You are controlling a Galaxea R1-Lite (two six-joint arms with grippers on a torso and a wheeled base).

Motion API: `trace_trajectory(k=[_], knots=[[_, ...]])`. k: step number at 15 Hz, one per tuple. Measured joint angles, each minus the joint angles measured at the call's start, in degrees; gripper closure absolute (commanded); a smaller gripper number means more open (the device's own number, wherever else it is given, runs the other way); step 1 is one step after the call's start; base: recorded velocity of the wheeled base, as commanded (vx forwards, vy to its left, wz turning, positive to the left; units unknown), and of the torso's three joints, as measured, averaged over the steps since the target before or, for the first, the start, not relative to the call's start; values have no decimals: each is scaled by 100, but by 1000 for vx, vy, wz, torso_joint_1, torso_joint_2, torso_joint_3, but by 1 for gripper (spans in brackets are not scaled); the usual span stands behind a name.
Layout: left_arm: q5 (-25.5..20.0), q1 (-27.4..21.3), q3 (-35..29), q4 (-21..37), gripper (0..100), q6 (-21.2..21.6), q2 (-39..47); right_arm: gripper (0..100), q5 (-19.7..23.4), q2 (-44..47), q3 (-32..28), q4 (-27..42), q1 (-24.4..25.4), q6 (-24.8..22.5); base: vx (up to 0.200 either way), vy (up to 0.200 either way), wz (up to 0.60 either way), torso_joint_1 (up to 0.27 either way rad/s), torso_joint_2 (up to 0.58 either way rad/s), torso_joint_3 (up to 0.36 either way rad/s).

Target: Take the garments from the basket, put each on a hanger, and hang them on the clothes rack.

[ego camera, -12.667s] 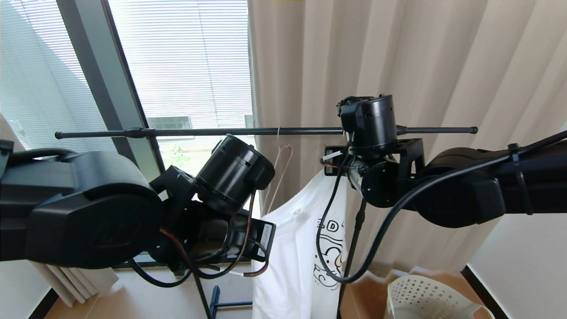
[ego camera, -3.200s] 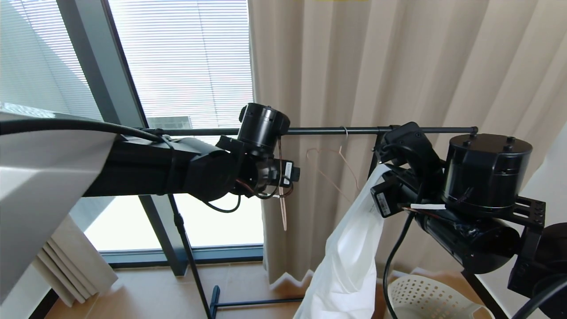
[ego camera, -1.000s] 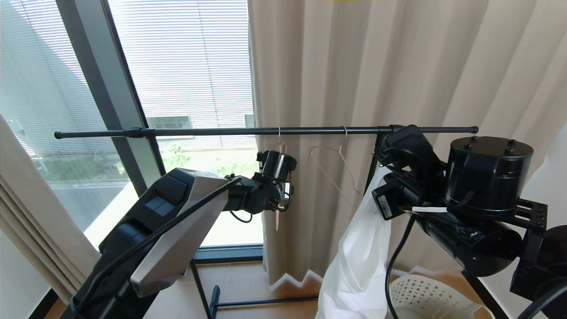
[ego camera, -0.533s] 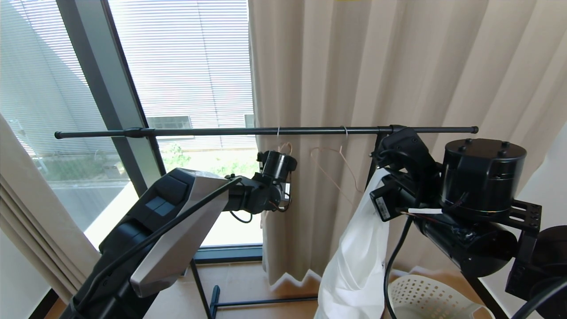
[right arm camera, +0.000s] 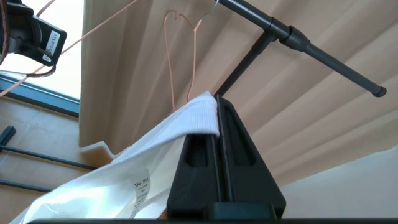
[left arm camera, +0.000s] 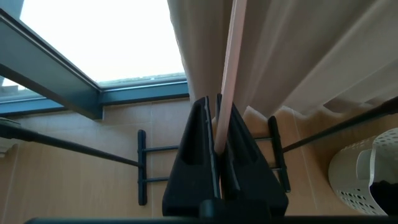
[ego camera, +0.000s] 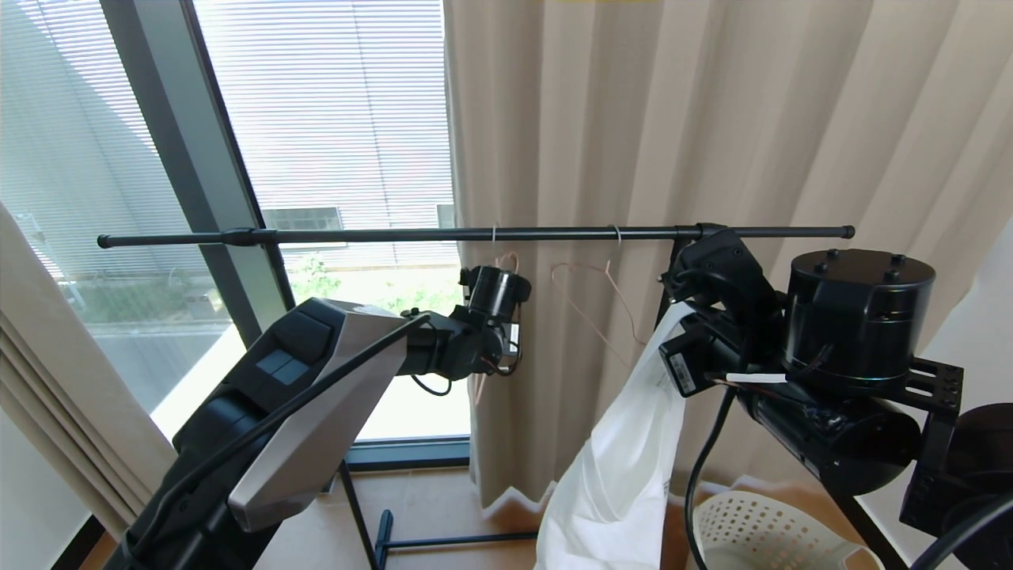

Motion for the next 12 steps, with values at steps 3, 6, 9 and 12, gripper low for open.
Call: trace_trajectory(k=[3, 6, 9, 12], knots=[[-2, -33, -2, 20, 100, 7, -157, 100, 2, 5, -5, 0, -4, 0, 0, 0, 0, 0, 0, 0], [-2, -68, -2, 28, 100, 13, -408, 100, 5, 18, -9, 0, -15, 0, 0, 0, 0, 0, 0, 0], [-2, -116, 254, 20, 100, 13, -614, 100, 2, 16, -9, 0, -17, 0, 0, 0, 0, 0, 0, 0], [2, -234, 879, -26, 100, -57, -973, 100, 0, -4, -5, 0, -17, 0, 0, 0, 0, 0, 0, 0]])
